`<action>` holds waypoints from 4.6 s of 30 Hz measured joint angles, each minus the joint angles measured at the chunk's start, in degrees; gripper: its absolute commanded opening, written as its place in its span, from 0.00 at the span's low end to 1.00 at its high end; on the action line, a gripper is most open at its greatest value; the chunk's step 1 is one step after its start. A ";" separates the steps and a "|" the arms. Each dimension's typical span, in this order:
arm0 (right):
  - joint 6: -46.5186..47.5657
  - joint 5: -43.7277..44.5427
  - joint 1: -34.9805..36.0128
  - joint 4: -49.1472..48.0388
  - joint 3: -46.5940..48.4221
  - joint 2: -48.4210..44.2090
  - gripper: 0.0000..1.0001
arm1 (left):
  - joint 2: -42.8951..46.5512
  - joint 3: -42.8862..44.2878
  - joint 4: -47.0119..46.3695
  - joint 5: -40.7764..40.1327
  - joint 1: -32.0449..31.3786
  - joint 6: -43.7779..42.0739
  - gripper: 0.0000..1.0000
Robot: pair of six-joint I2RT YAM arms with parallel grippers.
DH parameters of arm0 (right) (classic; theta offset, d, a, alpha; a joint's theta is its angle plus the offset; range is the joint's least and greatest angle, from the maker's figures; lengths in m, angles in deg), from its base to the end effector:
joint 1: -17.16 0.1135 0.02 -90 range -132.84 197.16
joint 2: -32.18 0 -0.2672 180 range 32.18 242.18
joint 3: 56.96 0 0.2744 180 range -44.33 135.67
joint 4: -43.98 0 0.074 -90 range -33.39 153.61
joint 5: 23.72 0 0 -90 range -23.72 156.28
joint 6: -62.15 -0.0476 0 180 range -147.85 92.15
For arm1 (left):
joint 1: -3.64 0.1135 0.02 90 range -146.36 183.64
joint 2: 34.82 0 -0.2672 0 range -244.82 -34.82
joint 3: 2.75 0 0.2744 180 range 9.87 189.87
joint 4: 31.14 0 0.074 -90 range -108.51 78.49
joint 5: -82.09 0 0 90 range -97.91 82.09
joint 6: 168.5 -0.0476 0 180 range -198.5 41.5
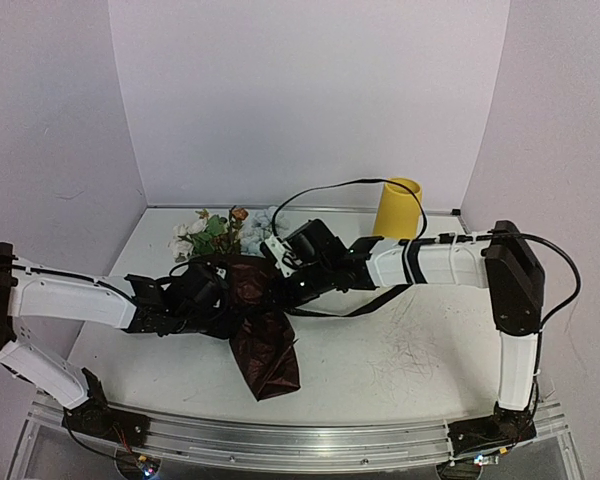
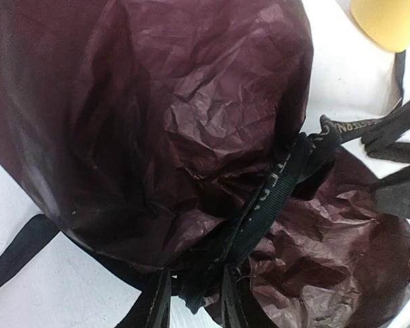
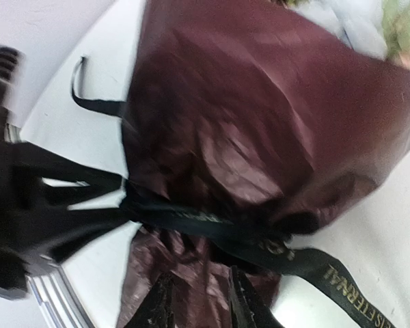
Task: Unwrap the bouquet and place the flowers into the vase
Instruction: Untie the ribbon from the wrapping paper.
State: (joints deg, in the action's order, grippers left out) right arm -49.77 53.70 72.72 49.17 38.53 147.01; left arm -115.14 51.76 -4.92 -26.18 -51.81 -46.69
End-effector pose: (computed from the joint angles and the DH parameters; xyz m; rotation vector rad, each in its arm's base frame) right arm 0.2746 0.4188 0.2151 -0.7693 2.0175 1.0516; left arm 0.1798 -0.2349 0.1635 0.3669 2.4106 -0.2946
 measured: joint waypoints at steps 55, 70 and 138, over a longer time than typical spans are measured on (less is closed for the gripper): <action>-0.47 13.58 1.65 -0.91 -4.00 -3.17 0.00 | 4.36 -2.97 0.58 0.41 0.01 0.16 0.00; 0.41 9.50 0.32 -2.33 -8.32 -4.85 0.40 | 6.33 -5.29 2.54 1.35 0.01 1.45 0.05; -24.03 11.82 5.21 -8.08 -8.19 -3.69 0.01 | 11.32 -9.53 -8.00 10.19 -0.01 2.51 0.00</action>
State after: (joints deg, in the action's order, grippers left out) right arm -73.80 65.52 77.93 41.09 30.34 143.32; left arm -103.82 42.23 -12.92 -15.99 -51.82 -44.18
